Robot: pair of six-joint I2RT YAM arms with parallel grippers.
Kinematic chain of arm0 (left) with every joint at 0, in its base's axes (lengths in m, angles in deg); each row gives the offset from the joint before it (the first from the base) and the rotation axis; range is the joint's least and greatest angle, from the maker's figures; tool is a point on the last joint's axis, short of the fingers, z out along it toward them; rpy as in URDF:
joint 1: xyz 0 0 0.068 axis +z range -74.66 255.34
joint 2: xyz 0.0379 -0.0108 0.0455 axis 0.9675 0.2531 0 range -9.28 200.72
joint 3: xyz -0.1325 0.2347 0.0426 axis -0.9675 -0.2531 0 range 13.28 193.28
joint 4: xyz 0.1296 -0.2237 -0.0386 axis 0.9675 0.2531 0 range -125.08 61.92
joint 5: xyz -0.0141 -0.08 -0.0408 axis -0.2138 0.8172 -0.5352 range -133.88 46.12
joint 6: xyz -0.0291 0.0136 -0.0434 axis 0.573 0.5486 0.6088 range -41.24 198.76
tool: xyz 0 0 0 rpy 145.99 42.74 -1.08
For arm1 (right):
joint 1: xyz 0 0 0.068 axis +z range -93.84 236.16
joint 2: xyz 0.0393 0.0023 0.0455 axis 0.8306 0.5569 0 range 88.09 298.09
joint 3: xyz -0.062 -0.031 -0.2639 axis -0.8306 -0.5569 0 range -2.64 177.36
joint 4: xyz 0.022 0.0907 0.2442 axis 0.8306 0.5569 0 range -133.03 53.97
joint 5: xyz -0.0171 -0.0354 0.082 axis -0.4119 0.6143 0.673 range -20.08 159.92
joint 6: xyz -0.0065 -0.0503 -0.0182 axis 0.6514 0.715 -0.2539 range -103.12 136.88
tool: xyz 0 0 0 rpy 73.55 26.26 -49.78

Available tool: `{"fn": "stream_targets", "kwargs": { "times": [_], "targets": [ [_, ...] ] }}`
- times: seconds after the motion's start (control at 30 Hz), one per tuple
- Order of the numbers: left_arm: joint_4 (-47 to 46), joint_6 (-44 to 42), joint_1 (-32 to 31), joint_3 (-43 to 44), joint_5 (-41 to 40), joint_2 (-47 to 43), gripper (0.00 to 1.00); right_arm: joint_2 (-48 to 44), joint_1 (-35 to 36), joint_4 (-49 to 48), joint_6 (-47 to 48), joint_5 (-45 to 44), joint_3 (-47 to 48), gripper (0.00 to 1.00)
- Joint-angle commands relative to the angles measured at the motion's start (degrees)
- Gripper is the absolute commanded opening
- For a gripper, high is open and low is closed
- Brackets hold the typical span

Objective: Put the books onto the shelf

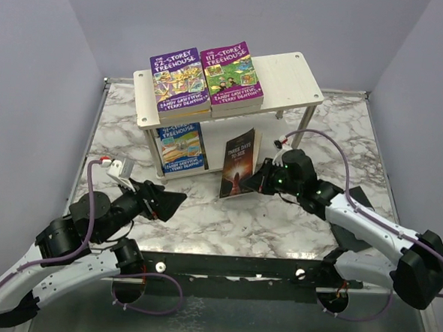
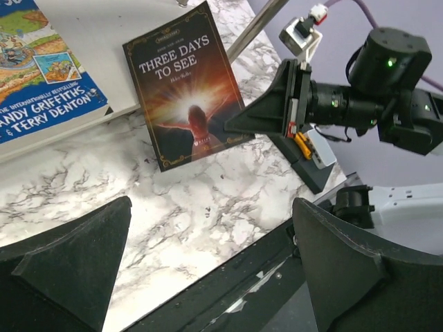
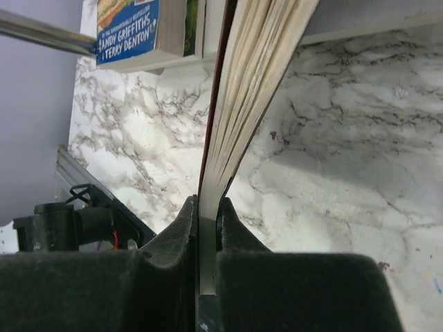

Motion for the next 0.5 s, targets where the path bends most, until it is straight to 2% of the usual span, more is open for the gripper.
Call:
{"fn": "stream_targets", "kwargs": {
  "times": [0.0,0.3,0.47],
  "targets": [
    [1.4,-5.0,0.1,0.2,1.0,-0.9,0.99,4.2,-3.6,-9.2,1.8,8.1,3.6,0.01],
    [-2.3,-6.5,0.1,-3.1,4.7,-2.0,0.99,13.1,-9.1,-7.3,0.6,14.3,7.8,0.01],
    [-4.1,-7.2,0.1,-4.5,6.4,-2.9,0.99,19.4,-11.0,-0.5,3.1,14.2,12.3,0.01]
  ]
}}
